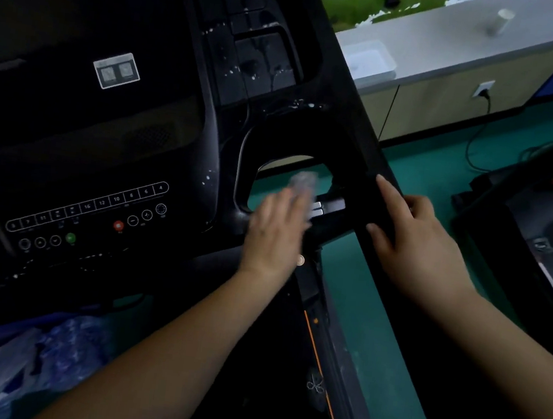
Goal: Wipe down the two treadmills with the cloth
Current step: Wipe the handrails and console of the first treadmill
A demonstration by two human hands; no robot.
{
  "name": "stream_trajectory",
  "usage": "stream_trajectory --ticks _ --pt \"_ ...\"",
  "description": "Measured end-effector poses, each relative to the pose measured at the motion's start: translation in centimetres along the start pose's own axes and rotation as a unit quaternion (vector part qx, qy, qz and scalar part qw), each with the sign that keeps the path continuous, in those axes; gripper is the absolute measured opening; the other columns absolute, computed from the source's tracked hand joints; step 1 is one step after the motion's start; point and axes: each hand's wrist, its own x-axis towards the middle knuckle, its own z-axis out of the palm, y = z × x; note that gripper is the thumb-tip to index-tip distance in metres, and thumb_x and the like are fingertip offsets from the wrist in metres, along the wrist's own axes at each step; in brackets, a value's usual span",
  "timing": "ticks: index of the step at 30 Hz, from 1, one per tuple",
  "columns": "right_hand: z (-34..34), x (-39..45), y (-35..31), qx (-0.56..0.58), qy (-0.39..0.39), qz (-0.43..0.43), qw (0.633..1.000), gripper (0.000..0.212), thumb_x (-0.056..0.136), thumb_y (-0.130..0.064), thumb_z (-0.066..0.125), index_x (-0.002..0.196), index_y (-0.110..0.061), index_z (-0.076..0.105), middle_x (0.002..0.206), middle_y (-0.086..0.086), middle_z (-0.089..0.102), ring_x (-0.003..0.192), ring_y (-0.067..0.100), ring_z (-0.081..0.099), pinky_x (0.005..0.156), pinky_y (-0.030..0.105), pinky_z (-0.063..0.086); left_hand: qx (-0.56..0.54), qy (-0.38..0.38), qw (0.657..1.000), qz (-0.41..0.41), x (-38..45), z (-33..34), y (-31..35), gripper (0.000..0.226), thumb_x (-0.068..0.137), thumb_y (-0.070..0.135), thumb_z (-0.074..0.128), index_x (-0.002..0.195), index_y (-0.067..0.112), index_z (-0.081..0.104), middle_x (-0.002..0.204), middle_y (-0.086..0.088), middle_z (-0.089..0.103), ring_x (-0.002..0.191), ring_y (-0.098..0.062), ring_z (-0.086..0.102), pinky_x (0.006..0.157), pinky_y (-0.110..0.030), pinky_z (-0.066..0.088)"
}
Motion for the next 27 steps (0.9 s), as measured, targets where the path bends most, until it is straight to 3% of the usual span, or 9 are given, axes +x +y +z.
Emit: stream_trajectory --ticks 3,6,11,13,15,19,22,25,27 --pt "0.2 0.0 0.0 0.005 0.0 -0.001 1.0 0.065 0.094 -0.042 0.049 0.148 -0.044 0.013 0.13 0.007 0.042 0.102 0.029 0.057 0.075 0.036 0.049 0.038 -0.008 0.997 -0.064 -4.2 -1.6 -3.4 0.063 0.081 0.013 0.067 0.14 0.009 0.046 0.133 -0.012 0.049 0.113 -0.027 0.039 0.094 -0.043 0.042" --pt "0.1 0.0 -0.1 0.007 -0.002 0.005 1.0 0.065 0.094 -0.041 0.049 0.147 -0.044 0.013 0.129 0.006 0.042 0.103 0.03 0.056 0.076 0.039 0.051 0.023 -0.001 0.994 -0.105 -3.0 -0.5 -1.6 0.061 0.08 0.009 0.064 0.138 0.009 0.046 0.134 -0.014 0.047 0.116 -0.028 0.036 0.091 -0.048 0.046" --pt "0.0 0.0 -0.1 0.005 0.0 0.011 1.0 0.066 0.093 -0.042 0.051 0.147 -0.044 0.014 0.129 0.006 0.043 0.106 0.029 0.055 0.079 0.039 0.051 -0.028 -0.069 0.997 -0.033 2.2 1.3 5.6 0.065 0.083 0.017 0.056 0.144 0.009 0.036 0.138 -0.014 0.045 0.122 -0.031 0.039 0.098 -0.046 0.04" --pt "0.0 0.0 -0.1 0.004 0.003 0.01 1.0 0.067 0.092 -0.042 0.051 0.148 -0.044 0.014 0.129 0.006 0.043 0.106 0.029 0.056 0.079 0.039 0.051 0.002 -0.088 0.996 0.006 2.1 1.2 5.4 0.064 0.084 0.016 0.046 0.146 0.01 0.034 0.139 -0.012 0.043 0.122 -0.031 0.039 0.1 -0.043 0.04" --pt "0.0 0.0 -0.1 0.004 0.004 0.01 1.0 0.067 0.093 -0.042 0.051 0.148 -0.044 0.014 0.128 0.006 0.044 0.105 0.029 0.056 0.079 0.04 0.051 0.031 -0.065 0.997 0.039 0.9 0.3 2.7 0.065 0.078 0.015 0.038 0.143 0.01 0.038 0.131 -0.01 0.045 0.113 -0.028 0.04 0.09 -0.04 0.045" --pt "0.1 -0.1 -0.2 0.007 0.004 0.011 1.0 0.066 0.093 -0.042 0.05 0.147 -0.045 0.013 0.127 0.005 0.043 0.101 0.028 0.057 0.078 0.039 0.052 0.039 -0.044 0.998 -0.021 -3.3 -1.1 -2.6 0.073 0.074 0.005 0.063 0.143 0.005 0.039 0.131 -0.012 0.042 0.112 -0.029 0.039 0.09 -0.043 0.044" --pt "0.1 0.0 -0.3 -0.003 0.004 0.014 1.0 0.065 0.094 -0.042 0.049 0.147 -0.044 0.012 0.128 0.006 0.042 0.103 0.029 0.056 0.079 0.04 0.051 0.008 -0.038 0.997 -0.065 -1.8 -0.5 -0.5 0.064 0.078 0.012 0.051 0.141 0.005 0.041 0.129 -0.015 0.049 0.114 -0.031 0.04 0.091 -0.048 0.044" --pt "0.1 0.0 -0.4 -0.007 0.005 0.017 1.0 0.066 0.093 -0.042 0.05 0.147 -0.044 0.012 0.129 0.006 0.042 0.104 0.03 0.056 0.08 0.041 0.051 -0.005 -0.072 0.997 -0.018 1.3 0.8 3.5 0.065 0.075 0.016 0.055 0.138 0.007 0.044 0.127 -0.014 0.053 0.111 -0.033 0.049 0.09 -0.044 0.045" --pt "0.1 0.1 -0.4 -0.008 0.002 0.02 1.0 0.067 0.092 -0.043 0.05 0.147 -0.045 0.012 0.129 0.006 0.043 0.105 0.029 0.056 0.081 0.04 0.051 -0.001 -0.091 0.996 0.012 2.3 1.2 5.1 0.061 0.078 0.018 0.041 0.138 0.008 0.042 0.129 -0.012 0.053 0.113 -0.031 0.049 0.091 -0.041 0.046"
